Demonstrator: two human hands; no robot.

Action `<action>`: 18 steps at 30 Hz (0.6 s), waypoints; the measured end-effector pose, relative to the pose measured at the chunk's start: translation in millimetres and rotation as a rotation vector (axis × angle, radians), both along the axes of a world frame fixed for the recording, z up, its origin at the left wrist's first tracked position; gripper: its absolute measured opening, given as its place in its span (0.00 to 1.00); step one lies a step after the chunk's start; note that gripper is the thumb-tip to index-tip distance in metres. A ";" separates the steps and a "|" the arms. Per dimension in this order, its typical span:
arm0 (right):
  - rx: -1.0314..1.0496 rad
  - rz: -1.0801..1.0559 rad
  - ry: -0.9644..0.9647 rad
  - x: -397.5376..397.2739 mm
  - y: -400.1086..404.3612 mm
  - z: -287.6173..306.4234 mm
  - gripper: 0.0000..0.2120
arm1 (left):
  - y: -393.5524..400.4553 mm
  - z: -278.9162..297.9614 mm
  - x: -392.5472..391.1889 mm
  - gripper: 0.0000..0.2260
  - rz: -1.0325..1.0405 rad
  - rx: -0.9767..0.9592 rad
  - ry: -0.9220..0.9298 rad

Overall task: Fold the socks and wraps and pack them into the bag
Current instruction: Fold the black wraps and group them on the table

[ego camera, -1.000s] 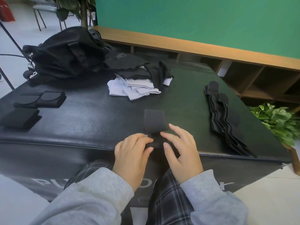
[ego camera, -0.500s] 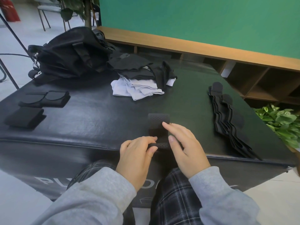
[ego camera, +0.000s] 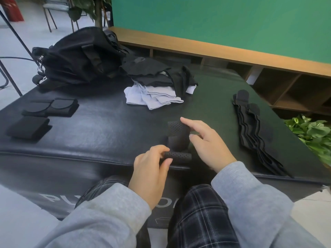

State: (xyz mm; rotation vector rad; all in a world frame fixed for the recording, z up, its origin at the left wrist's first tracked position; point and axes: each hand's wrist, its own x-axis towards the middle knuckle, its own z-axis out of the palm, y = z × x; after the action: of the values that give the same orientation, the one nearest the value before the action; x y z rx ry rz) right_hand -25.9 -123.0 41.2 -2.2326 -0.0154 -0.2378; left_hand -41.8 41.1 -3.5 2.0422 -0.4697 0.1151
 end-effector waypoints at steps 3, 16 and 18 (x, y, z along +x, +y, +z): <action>-0.057 -0.016 0.003 2.1 -4.8 -4.3 0.25 | 0.4 -1.0 0.4 0.15 0.030 -0.046 -0.007; -0.141 -0.283 0.002 13.3 -6.7 -31.0 0.13 | 0.8 -2.9 6.0 0.10 0.031 0.111 -0.111; -0.134 -0.304 0.024 15.7 -7.4 -29.9 0.18 | 0.2 -3.2 6.9 0.11 0.014 0.155 -0.133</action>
State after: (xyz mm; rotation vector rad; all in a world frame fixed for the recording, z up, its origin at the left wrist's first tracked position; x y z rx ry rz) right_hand -10.1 -130.4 11.3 -2.3661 0.3319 -0.3838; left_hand -34.9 41.3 -6.7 2.1986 -0.5622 0.2307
